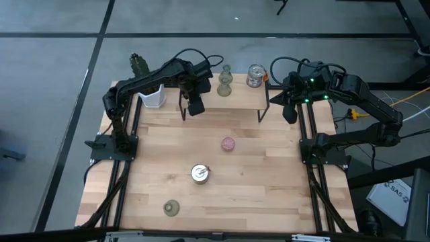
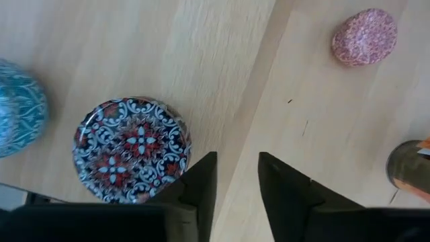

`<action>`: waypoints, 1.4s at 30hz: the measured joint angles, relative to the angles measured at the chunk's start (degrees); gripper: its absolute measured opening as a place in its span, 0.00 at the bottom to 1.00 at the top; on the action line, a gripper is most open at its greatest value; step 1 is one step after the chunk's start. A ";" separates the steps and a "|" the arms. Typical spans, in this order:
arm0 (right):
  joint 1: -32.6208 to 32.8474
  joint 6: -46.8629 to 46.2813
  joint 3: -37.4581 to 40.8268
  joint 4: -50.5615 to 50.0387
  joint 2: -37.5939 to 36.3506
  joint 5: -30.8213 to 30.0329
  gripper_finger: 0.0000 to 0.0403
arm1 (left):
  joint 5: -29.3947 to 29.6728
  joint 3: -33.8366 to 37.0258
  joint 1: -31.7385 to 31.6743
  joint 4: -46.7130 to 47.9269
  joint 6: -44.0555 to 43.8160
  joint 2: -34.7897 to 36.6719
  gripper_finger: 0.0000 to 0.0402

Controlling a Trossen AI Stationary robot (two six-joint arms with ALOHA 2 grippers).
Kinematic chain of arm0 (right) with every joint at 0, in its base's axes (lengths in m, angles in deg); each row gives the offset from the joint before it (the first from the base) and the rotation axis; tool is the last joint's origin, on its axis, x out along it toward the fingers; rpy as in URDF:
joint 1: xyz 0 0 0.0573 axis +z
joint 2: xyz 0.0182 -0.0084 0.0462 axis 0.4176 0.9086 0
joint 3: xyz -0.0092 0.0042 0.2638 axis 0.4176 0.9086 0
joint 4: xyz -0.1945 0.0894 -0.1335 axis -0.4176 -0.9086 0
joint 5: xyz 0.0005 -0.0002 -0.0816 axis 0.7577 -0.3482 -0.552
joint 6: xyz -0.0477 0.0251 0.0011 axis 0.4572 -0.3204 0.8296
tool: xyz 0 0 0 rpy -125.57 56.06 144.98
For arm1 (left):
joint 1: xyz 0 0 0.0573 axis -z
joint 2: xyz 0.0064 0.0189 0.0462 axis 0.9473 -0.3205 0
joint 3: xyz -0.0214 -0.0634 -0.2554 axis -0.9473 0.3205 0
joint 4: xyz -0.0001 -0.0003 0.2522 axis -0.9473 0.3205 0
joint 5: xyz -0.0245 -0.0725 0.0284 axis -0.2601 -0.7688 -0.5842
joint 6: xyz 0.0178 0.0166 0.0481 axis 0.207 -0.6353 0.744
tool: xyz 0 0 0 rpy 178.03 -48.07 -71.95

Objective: Pick & Place candle stick holders
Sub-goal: Put the red scented candle aligned with the blue scented candle on the shelf

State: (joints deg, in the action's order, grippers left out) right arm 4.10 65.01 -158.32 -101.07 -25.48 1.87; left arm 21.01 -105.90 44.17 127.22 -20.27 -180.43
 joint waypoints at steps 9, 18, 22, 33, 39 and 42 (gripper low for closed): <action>0.00 0.00 0.01 -0.02 0.02 0.00 0.00 | 2.78 0.00 -0.01 0.10 1.82 -1.35 0.12; 0.00 0.00 0.01 -0.02 0.02 0.00 0.00 | 4.35 0.01 -0.37 0.42 2.97 -1.35 0.01; 0.00 0.00 -0.01 -0.02 0.02 0.00 0.00 | 4.19 0.00 -0.35 0.44 3.01 -1.35 0.01; 0.00 0.01 -0.01 -0.02 0.00 0.00 0.00 | 0.31 0.02 -0.39 0.76 4.06 -1.35 0.00; 0.00 0.02 0.01 -0.02 0.00 0.00 0.00 | 1.54 0.02 -0.95 0.76 5.57 -1.33 0.00; 0.00 0.02 -0.01 -0.03 0.00 0.00 0.00 | 2.60 0.02 -1.53 0.67 5.97 -1.33 0.00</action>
State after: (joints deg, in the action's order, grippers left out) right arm 4.10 65.03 -158.33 -101.10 -25.48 1.87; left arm 23.61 -105.88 42.64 127.89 -14.30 -181.75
